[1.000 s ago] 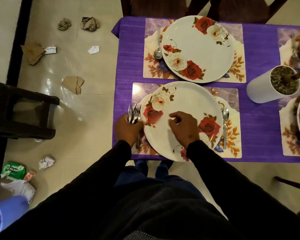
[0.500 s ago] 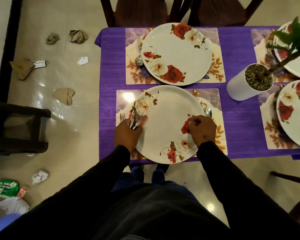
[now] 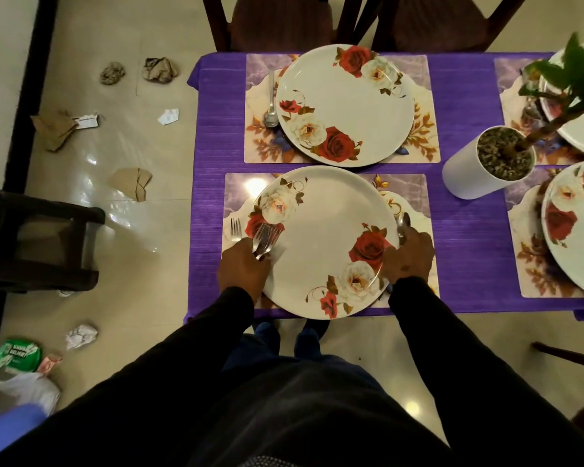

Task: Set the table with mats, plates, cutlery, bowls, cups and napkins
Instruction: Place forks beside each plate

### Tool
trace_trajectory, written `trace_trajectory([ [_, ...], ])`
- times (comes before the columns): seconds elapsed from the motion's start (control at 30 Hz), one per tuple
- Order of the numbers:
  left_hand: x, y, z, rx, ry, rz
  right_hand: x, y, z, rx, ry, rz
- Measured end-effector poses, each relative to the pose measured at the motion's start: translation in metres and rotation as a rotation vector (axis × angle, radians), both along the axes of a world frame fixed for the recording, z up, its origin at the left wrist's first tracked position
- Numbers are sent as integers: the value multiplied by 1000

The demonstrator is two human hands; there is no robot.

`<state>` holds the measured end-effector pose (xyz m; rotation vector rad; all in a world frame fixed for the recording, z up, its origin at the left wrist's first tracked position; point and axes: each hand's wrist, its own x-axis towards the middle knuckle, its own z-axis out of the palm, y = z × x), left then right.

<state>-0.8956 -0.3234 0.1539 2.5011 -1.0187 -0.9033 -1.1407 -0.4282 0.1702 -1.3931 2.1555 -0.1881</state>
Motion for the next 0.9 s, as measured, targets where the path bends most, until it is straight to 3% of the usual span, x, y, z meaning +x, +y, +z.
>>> trace_trajectory([
  [0.9,0,2,3,-24,39,43,3,-2,-15,-45,-65,-57],
])
